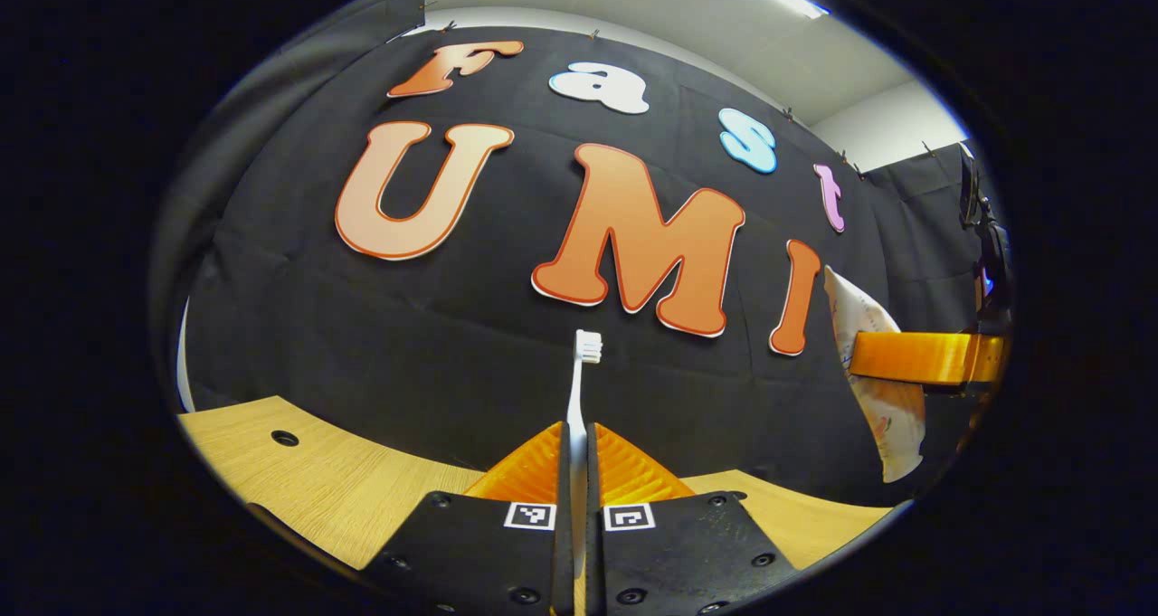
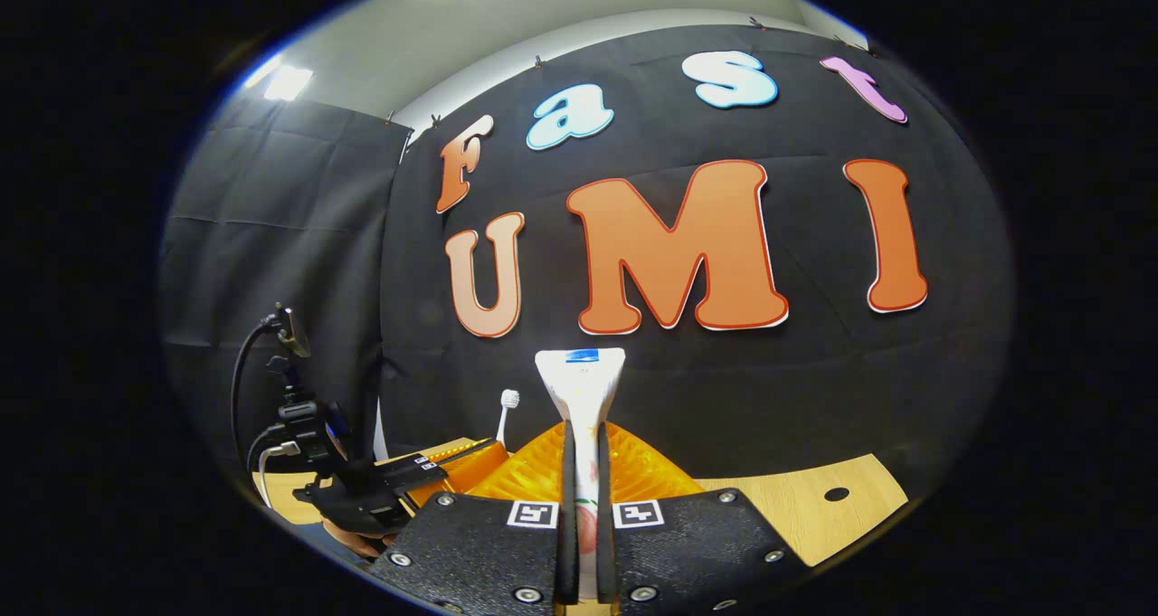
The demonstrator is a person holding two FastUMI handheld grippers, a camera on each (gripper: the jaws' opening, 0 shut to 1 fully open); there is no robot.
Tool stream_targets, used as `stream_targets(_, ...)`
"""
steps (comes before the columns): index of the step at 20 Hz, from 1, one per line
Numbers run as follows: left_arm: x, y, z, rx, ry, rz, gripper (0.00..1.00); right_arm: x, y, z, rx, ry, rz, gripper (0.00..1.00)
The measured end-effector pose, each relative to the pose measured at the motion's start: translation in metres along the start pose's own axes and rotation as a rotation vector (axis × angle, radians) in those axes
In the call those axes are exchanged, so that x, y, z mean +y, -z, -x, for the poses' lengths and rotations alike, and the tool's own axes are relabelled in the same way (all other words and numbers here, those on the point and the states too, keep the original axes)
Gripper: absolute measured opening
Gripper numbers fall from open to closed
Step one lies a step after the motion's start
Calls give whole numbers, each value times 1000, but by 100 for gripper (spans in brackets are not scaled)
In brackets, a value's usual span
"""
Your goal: Put the toothbrush and toothpaste on the desktop into the cup, then pick up the cup and place it on the coaster on the desktop.
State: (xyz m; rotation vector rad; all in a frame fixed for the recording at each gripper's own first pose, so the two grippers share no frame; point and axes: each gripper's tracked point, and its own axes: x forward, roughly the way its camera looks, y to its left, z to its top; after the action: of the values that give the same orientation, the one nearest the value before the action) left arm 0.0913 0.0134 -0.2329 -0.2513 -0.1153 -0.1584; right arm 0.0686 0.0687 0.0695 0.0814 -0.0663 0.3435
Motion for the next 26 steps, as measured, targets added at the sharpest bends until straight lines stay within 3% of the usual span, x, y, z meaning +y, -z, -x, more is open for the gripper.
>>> stream_targets(10,25,74,-25,127,-40,31,5,1,30,-8,43,-22,-23,8)
stream_targets(19,29,69,-39,80,-45,-3,5,-2,37,-10,51,1,-71,8)
stream_targets(26,40,106,-48,139,-74,-3,5,-6,45,-12,56,6,-63,8)
